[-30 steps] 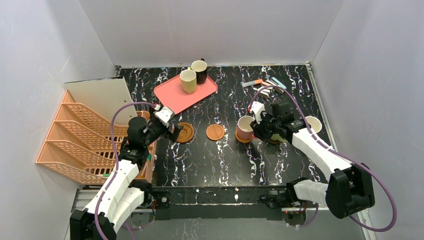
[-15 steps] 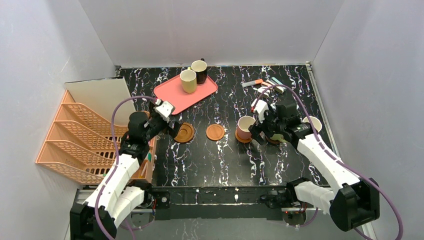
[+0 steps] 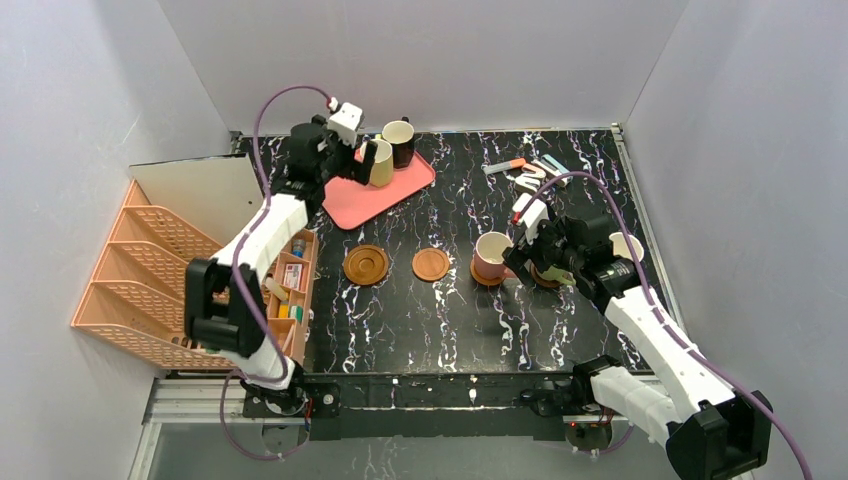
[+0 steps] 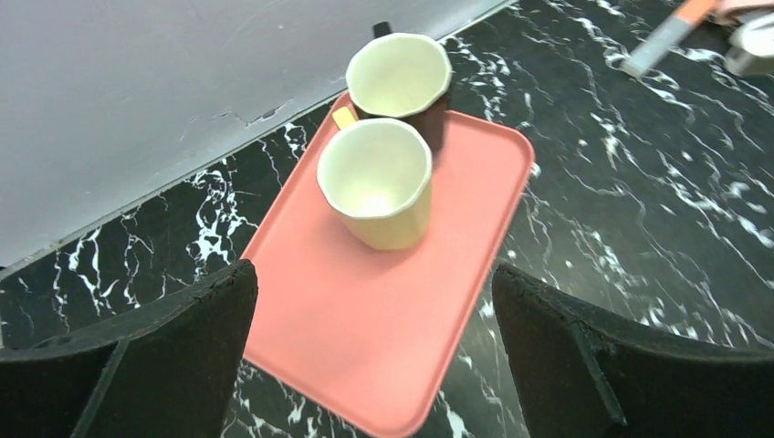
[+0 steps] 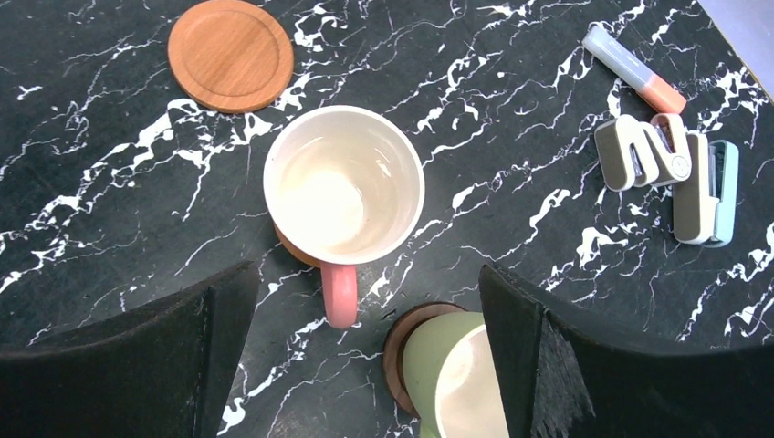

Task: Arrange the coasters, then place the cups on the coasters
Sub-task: Pick up the cup from the tray, then place the cup at the center of the board, then pick up the cup at the center of the board.

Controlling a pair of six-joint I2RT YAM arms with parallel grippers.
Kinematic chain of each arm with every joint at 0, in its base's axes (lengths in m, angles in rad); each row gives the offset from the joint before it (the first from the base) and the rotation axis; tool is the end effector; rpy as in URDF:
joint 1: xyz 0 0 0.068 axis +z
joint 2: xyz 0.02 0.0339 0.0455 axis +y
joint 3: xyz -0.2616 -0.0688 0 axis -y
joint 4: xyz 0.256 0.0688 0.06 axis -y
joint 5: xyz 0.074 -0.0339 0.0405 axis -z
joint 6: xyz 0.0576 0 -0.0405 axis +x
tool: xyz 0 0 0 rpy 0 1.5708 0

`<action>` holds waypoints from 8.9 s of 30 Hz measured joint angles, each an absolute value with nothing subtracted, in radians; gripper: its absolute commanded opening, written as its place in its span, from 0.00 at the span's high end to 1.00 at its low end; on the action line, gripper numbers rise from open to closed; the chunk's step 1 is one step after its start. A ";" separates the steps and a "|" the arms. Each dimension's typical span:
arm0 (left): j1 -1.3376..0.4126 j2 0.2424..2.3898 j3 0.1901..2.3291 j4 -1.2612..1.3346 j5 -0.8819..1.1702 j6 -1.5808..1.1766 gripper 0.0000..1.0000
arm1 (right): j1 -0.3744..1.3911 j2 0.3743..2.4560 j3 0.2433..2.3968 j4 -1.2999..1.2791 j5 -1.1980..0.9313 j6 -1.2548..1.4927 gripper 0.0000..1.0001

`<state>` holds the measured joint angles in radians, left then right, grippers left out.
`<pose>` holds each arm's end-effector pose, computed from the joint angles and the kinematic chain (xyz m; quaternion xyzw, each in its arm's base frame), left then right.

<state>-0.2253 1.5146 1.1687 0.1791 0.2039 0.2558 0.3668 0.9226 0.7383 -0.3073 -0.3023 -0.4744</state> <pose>0.3825 -0.0996 0.3227 0.2448 0.7221 -0.0679 0.6435 0.2164 0.1015 0.2732 -0.4169 0.7426 0.1017 0.5141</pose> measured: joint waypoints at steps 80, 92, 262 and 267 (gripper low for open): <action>-0.283 2.010 1.540 -0.031 0.071 0.101 1.00 | 0.367 0.944 0.722 -0.266 -0.242 -0.477 0.01; -0.257 1.798 1.468 -0.106 0.418 0.248 1.00 | 0.367 0.941 0.722 -0.266 -0.251 -0.479 0.01; -0.087 1.203 0.776 -0.007 0.348 0.231 0.02 | 0.624 2.057 1.643 -0.437 -0.548 -0.598 0.99; -0.087 1.204 0.775 -0.004 0.348 0.231 0.02 | 0.625 1.983 1.563 -0.422 -0.500 -0.571 0.99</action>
